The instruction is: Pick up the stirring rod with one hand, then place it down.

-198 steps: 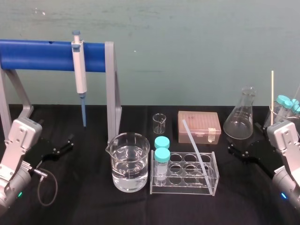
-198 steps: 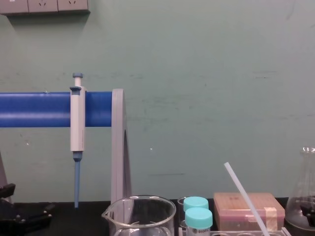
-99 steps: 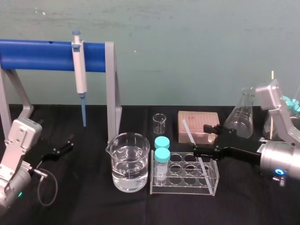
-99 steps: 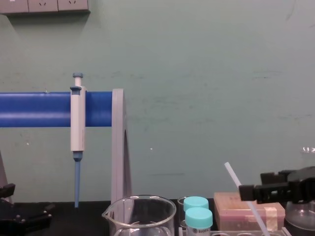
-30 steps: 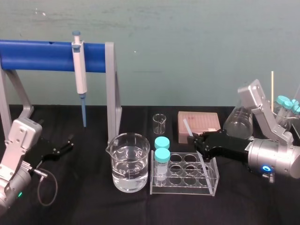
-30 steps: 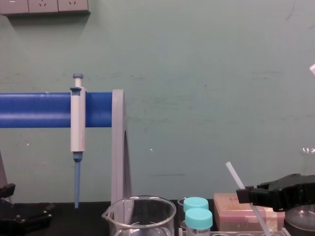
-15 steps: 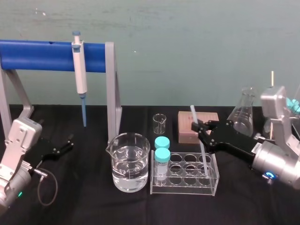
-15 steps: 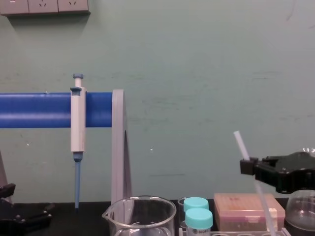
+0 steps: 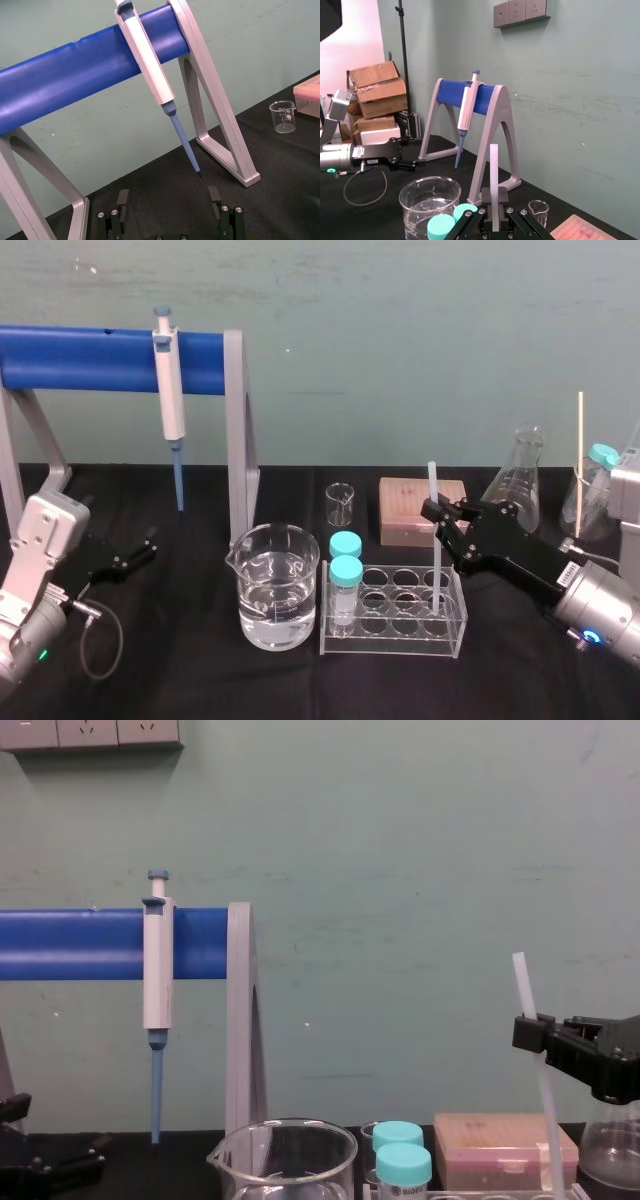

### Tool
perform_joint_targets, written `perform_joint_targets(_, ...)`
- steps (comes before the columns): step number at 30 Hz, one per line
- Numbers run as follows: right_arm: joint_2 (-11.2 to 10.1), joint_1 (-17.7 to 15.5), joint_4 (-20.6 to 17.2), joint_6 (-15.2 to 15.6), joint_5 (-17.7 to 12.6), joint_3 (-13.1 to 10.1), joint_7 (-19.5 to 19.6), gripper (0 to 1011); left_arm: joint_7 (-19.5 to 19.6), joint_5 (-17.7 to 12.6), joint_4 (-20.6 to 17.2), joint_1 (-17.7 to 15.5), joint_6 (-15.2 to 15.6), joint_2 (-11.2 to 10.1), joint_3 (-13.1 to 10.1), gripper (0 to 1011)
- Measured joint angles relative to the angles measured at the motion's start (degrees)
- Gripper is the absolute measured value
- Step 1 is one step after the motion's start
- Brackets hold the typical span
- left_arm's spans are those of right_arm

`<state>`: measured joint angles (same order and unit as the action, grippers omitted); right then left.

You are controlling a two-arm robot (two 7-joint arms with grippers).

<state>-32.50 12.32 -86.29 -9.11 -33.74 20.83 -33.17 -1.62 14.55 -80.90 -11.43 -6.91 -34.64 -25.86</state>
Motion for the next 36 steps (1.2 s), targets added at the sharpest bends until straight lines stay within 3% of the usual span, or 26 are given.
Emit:
perform_joint_targets(9, -0.09, -0.6, -1.17, -0.89, 1.28, -1.6, -0.81, 69, 0.0, 0.0, 0.0, 0.0, 0.0, 0.0, 0.0, 1000)
perform_joint_targets(19, 2.28, 2.69, -1.61, -3.22, -1.19, -4.58, -2.0, 69, 0.0, 0.0, 0.0, 0.0, 0.0, 0.0, 0.0, 1000)
perform_joint_targets(24, 3.34, 4.86, -0.11, -4.01, -0.26, -4.98, -1.52, 69, 0.0, 0.0, 0.0, 0.0, 0.0, 0.0, 0.0, 1000)
perform_joint_targets(29, 4.6, 7.98, 3.69, -3.78, 1.69, -4.86, -0.5, 69, 0.0, 0.0, 0.0, 0.0, 0.0, 0.0, 0.0, 1000)
perform_joint_targets(36, 5.11, 9.63, 5.84, -3.39, 2.56, -4.79, -0.67, 69, 0.0, 0.0, 0.0, 0.0, 0.0, 0.0, 0.0, 1000)
